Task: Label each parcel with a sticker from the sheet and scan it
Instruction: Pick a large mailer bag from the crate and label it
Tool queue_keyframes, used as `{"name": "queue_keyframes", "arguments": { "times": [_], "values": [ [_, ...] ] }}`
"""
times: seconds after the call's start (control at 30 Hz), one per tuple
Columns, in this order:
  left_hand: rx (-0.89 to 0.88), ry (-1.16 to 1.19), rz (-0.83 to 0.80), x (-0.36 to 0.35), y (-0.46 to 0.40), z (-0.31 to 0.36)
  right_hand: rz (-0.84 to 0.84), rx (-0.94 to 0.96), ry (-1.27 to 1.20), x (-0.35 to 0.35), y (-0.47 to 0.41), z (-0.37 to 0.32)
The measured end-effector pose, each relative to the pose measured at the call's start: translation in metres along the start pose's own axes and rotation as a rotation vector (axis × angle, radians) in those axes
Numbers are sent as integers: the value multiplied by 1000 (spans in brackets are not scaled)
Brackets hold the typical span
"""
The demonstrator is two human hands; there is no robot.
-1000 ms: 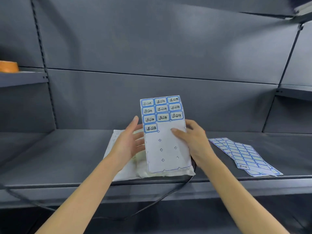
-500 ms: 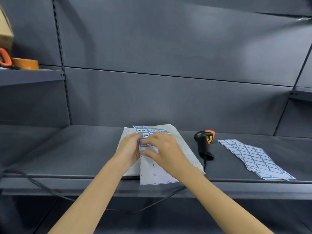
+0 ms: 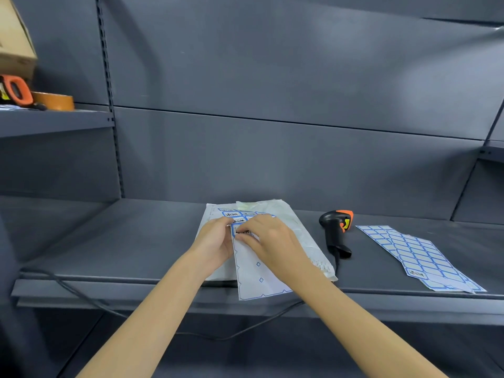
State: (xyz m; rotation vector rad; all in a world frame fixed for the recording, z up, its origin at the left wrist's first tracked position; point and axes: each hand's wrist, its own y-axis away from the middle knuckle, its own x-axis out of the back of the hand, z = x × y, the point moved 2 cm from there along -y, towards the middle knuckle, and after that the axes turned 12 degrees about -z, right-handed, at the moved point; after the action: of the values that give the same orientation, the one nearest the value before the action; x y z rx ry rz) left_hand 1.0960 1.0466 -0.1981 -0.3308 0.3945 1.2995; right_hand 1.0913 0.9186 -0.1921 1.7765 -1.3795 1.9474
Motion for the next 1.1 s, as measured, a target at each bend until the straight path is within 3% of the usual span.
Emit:
{"name": "queue_keyframes", "arguments": {
  "times": [0.13, 0.47, 0.7, 0.77, 0.87, 0.97, 1.1],
  "values": [
    [-12, -25, -20, 1, -1, 1, 12, -44, -73, -4, 3, 3],
    [-52, -54, -35, 0, 2, 0, 36, -382, -718, -6, -1, 16],
    [-98, -75, -17, 16, 8, 10, 178, -566, -1447, 6, -7, 38],
    [-130, -24, 24, 30, 13, 17, 242, -603, -1381, 9, -9, 52],
    [-166, 57, 103, 60, 24, 28, 221, -634, -953, 7, -16, 70],
    [-150, 166, 154, 87, 33, 34, 67, -552, -528, -3, -28, 75],
    [-157, 144, 234, 106, 40, 38, -209, -318, -200, -18, -45, 68]
  ]
}}
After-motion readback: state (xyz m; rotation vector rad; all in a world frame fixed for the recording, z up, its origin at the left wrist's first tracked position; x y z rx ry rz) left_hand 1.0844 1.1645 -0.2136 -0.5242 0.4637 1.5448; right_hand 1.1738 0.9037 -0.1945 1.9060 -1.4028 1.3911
